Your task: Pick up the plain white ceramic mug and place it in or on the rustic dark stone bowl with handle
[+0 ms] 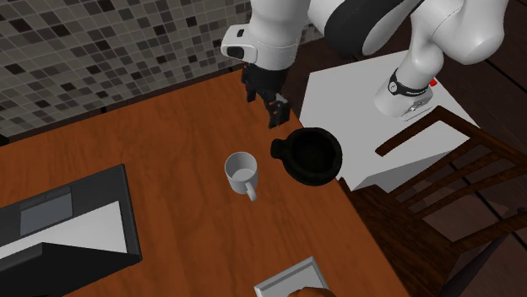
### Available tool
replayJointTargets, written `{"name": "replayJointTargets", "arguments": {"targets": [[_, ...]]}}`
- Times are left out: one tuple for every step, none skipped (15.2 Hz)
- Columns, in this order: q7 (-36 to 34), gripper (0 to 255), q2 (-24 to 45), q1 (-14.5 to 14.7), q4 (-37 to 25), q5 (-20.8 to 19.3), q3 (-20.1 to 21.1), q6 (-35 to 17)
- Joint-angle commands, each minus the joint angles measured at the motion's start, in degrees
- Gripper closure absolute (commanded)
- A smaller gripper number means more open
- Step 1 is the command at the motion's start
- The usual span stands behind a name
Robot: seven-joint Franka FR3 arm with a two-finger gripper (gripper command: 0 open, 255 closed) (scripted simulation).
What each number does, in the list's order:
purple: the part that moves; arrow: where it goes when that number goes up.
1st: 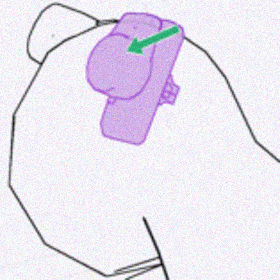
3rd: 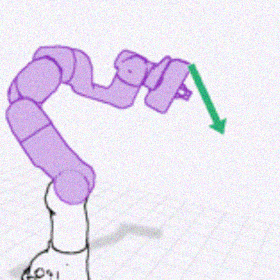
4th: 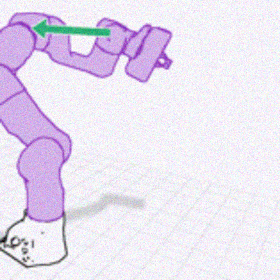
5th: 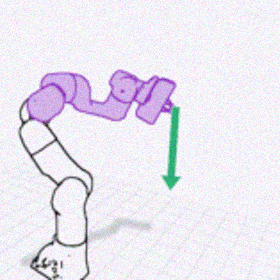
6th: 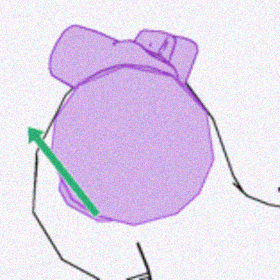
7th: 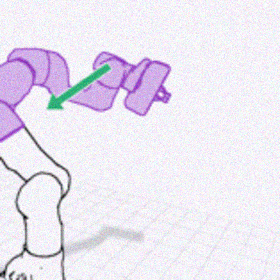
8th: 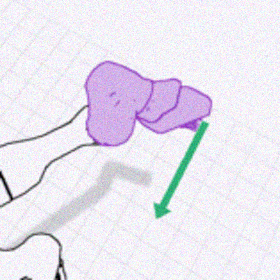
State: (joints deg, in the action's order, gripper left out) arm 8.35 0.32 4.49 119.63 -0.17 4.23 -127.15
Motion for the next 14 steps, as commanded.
{"name": "replayJointTargets", "arguments": {"targets": [[0.46, 0, 4.03, 0.41, -3.46, 0.49, 0.41, -1.03], [0.71, 0, 6.06, 0.59, -5.2, 0.69, 0.61, -1.54], [0.96, 0, 8.1, 0.77, -7.01, 0.87, 0.82, -1.98], [1.19, 0, 10.14, 0.95, -8.9, 1.03, 1.03, -2.36], [1.42, 0, 12.19, 1.14, -10.85, 1.17, 1.24, -2.66], [1.65, 0, 14.25, 1.32, -12.89, 1.29, 1.46, -2.9], [1.86, 0, 16.32, 1.52, -15.01, 1.4, 1.69, -3.07], [2.07, 0, 18.41, 1.72, -17.21, 1.48, 1.91, -3.17], [2.1, 0, 18.76, 1.75, -17.59, 1.48, 1.96, -3.18], [2.07, 0, 19.22, 1.79, -17.47, 1.43, 1.95, -3.76], [2.04, 0, 19.69, 1.83, -17.36, 1.38, 1.94, -4.34], [2.01, 0, 20.15, 1.87, -17.23, 1.34, 1.93, -4.92], [1.98, 0, 20.64, 1.91, -17.17, 1.28, 1.91, -5.48], [1.94, 0, 21.13, 1.96, -17.1, 1.23, 1.9, -6.04]]}}
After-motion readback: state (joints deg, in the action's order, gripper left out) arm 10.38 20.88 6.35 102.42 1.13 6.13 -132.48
